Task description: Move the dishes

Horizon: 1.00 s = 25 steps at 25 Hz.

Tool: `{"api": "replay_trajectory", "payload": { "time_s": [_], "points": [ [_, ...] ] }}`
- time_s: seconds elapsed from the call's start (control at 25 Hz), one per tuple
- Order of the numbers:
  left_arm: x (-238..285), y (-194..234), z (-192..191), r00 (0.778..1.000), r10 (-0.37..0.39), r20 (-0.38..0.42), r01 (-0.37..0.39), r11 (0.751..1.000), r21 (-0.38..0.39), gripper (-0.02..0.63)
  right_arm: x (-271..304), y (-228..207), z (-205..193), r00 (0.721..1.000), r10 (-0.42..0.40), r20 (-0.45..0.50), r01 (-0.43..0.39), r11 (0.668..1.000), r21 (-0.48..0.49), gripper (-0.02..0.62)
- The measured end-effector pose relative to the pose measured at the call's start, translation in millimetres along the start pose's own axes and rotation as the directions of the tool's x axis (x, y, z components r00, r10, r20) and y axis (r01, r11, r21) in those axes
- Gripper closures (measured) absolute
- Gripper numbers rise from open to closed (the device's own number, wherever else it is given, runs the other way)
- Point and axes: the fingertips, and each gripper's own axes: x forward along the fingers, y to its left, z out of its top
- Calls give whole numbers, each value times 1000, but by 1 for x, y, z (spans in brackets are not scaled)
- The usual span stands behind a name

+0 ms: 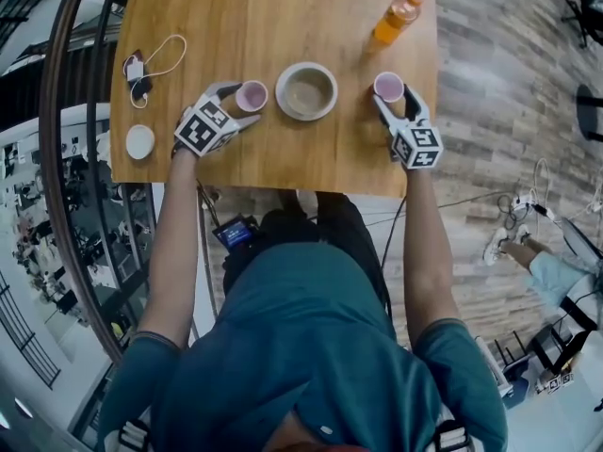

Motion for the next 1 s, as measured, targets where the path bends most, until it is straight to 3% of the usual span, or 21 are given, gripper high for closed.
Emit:
{"api": "replay_trajectory", "payload": {
  "time_s": [0.28, 0.64, 0.84, 1.0],
  "points": [
    [-1, -3, 4, 1000, -9, 9, 9, 1000, 18, 270, -7, 4, 12, 999, -50, 1, 50, 998, -23, 245],
    [-21, -1, 8, 995, 18, 100, -19, 1000, 5, 270, -30, 23, 54, 989, -150, 8, 149, 971, -187, 253],
    [-36, 2, 9, 980, 54, 192, -49, 998, -28, 270, -28, 58, 74, 992, -126, -27, 116, 962, -248, 305],
    [-52, 3, 13, 963, 93, 254, -85, 995, -43, 270, -18, 79, 71, 991, -93, -96, 69, 971, -227, 351]
  ]
}}
